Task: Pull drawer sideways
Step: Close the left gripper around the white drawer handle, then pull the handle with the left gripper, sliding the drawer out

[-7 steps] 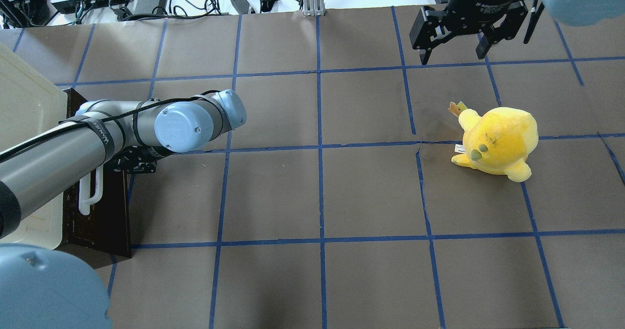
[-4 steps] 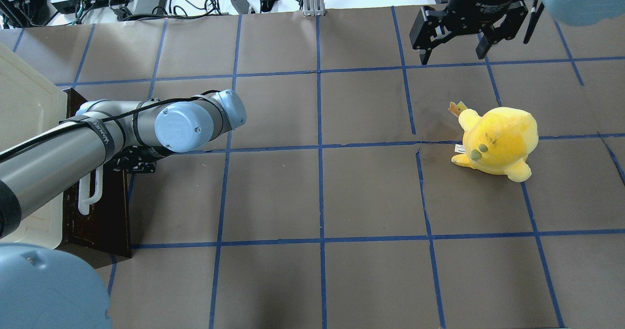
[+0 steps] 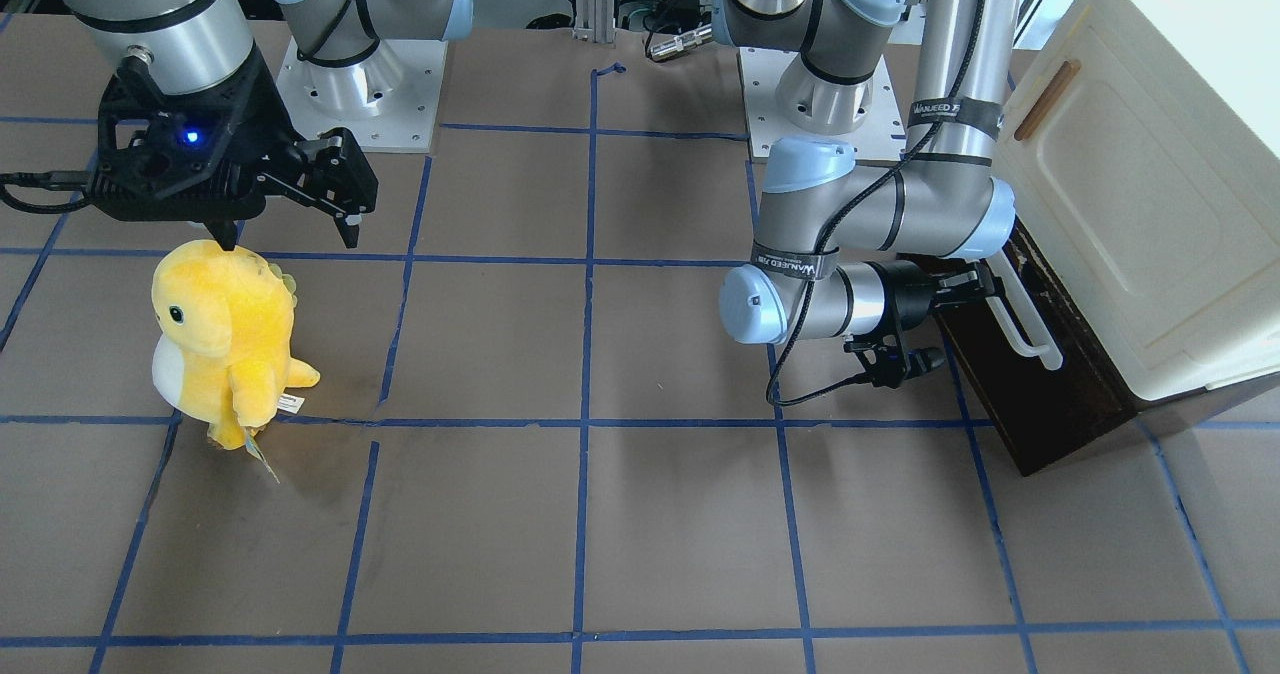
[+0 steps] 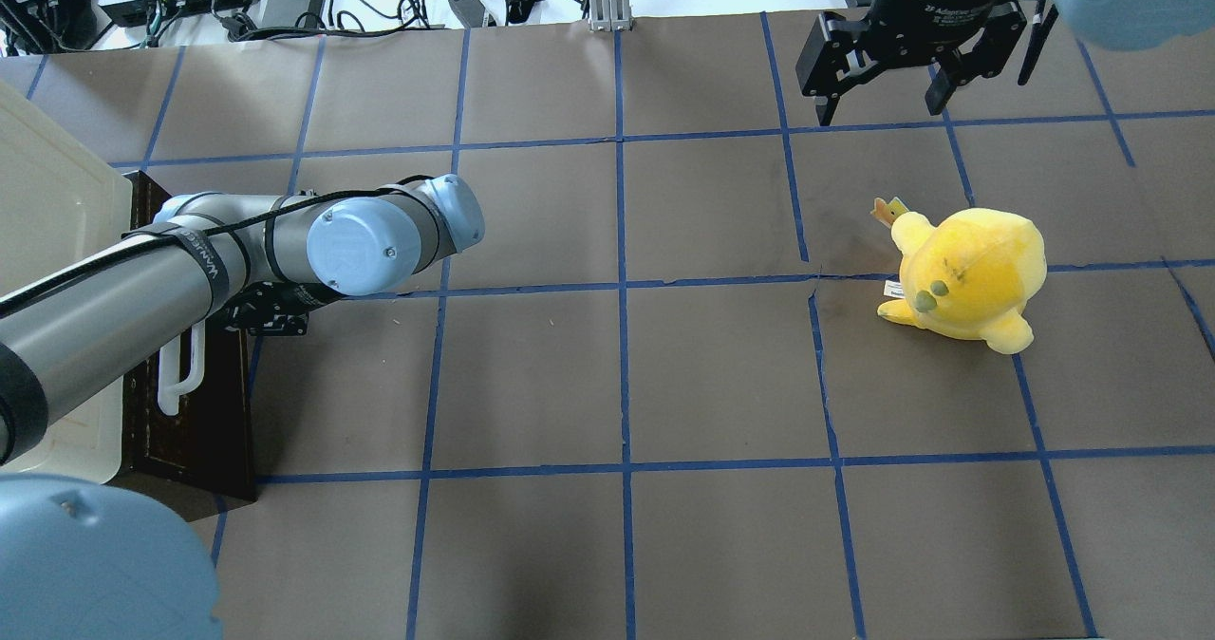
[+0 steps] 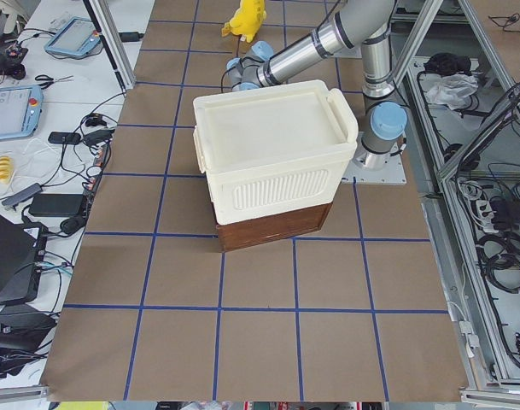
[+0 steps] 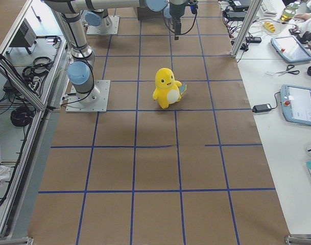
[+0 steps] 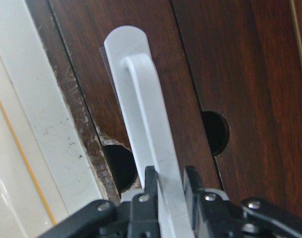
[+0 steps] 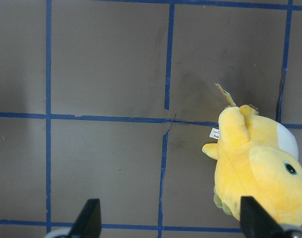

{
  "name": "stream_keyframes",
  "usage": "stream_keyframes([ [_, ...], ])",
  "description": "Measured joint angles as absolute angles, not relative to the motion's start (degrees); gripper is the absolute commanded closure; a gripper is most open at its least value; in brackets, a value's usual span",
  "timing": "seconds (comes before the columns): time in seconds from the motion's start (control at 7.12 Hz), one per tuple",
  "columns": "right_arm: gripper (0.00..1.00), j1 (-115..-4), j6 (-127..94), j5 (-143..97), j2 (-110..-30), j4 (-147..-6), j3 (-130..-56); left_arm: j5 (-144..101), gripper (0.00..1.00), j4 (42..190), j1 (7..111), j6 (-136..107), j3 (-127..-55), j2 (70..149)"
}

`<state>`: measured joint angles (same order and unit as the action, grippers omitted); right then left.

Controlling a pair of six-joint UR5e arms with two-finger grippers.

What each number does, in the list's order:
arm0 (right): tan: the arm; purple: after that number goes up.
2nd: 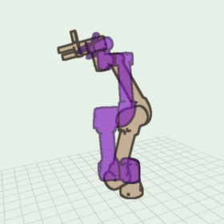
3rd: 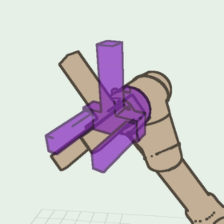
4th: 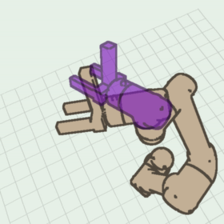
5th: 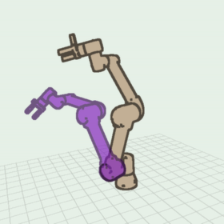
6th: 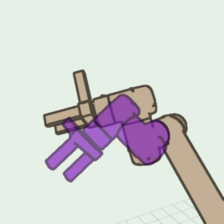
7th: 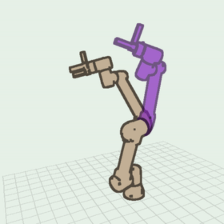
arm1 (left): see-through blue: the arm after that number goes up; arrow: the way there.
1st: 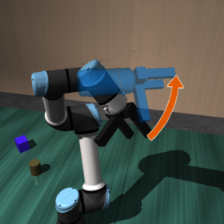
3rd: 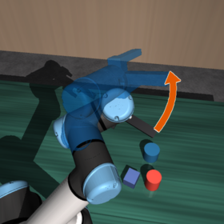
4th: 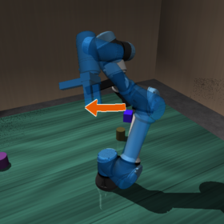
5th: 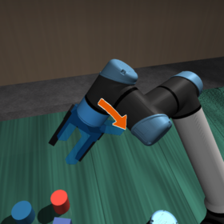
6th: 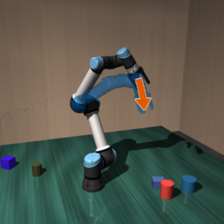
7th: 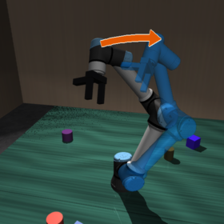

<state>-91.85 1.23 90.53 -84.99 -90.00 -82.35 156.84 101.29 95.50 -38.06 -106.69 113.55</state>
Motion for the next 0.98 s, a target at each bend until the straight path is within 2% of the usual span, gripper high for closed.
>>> stream_keyframes([
  [0.98,0.00,-91.84,1.25,90.53,-84.99,-90.00,-82.35,155.89,0.86,101.23,97.59,-38.13,-106.52,113.40],
])
